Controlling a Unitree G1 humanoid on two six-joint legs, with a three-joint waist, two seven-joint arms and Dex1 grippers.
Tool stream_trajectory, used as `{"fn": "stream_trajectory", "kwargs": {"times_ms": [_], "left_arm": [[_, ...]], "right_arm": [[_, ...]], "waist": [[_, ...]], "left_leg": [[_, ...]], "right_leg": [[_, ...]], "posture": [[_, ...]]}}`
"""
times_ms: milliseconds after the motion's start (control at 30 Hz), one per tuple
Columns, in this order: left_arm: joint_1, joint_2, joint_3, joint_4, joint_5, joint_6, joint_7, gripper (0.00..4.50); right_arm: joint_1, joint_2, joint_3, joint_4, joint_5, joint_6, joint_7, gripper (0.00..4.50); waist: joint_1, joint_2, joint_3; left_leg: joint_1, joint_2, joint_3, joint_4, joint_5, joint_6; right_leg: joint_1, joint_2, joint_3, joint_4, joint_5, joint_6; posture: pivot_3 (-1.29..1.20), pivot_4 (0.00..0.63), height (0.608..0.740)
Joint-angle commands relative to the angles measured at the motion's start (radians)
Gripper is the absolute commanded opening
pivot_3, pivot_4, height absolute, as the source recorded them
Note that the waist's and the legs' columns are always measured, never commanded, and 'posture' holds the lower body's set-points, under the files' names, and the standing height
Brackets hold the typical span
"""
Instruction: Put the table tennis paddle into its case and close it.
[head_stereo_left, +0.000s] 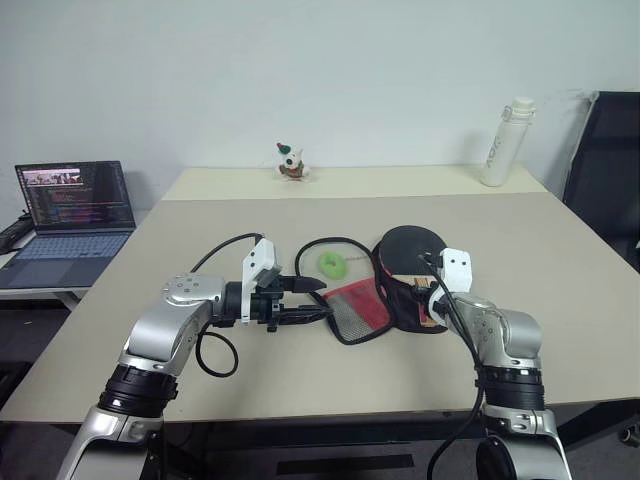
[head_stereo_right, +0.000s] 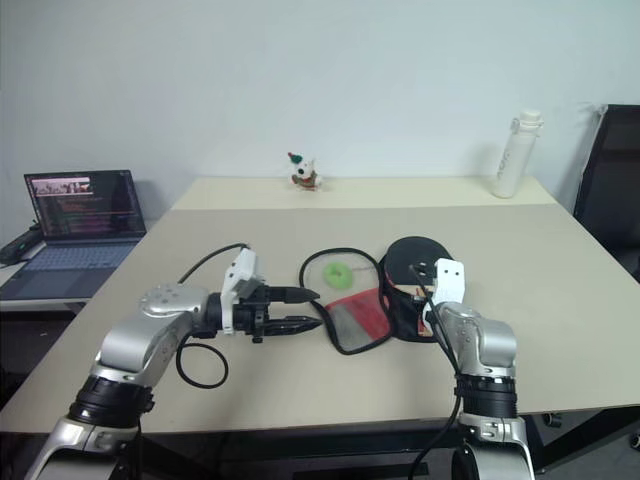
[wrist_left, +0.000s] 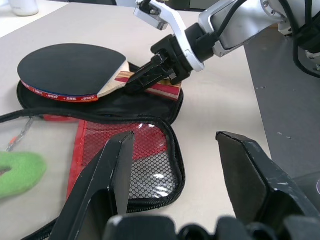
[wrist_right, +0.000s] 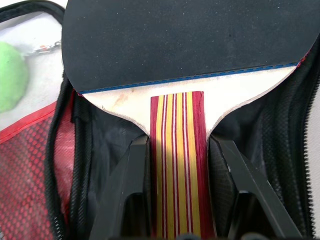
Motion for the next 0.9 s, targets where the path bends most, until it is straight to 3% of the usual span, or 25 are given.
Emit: {"fn": "stream_trajectory", "kwargs": {"times_ms": [33,433,667,767,900], "left_arm": [[-0.006,0.014,0.036,-0.032,-0.017,-0.005,0.007,2.84],[-0.007,0.012,0.037,-0.027,-0.015,-0.009,0.023,2.84],[-0.006,-0.001,0.036,-0.006,0.01,-0.039,0.06,2.84],[-0.007,-0.005,0.033,0.016,0.035,-0.065,0.095,2.84],[-0.026,0.001,0.034,0.129,0.119,-0.141,0.174,2.84]], "right_arm": [[-0.005,0.0,0.012,-0.02,-0.008,-0.038,0.003,1.17],[0.0,0.006,0.023,-0.01,-0.011,-0.021,0.012,1.17],[0.012,0.006,0.05,-0.057,-0.018,-0.011,0.013,3.49],[0.029,-0.02,0.058,-0.169,-0.005,0.033,0.027,4.46],[0.051,-0.129,0.054,-0.41,0.106,0.191,0.153,4.46]], "waist": [[0.0,0.0,0.0],[0.0,0.0,0.0],[0.0,0.0,0.0],[0.0,0.0,0.0],[0.004,0.0,0.0]], "left_leg": [[0.0,0.0,0.0,0.0,0.0,0.0],[0.0,0.0,0.0,0.0,0.0,0.0],[0.0,0.0,0.0,0.0,0.0,0.0],[0.0,0.0,0.0,0.0,0.0,0.0],[0.0,0.0,-0.001,0.0,0.0,0.0]], "right_leg": [[0.0,0.0,0.0,0.0,0.0,0.0],[0.0,0.0,0.0,0.0,0.0,0.0],[0.0,0.0,0.0,0.0,0.0,0.0],[0.0,0.0,0.0,0.0,0.0,0.0],[0.0,0.0,0.0,0.0,0.0,0.0]], "posture": [[0.0,0.15,0.74],[0.0,0.15,0.74],[0.0,0.15,0.74],[0.0,0.15,0.74],[0.0,0.15,0.74]]}}
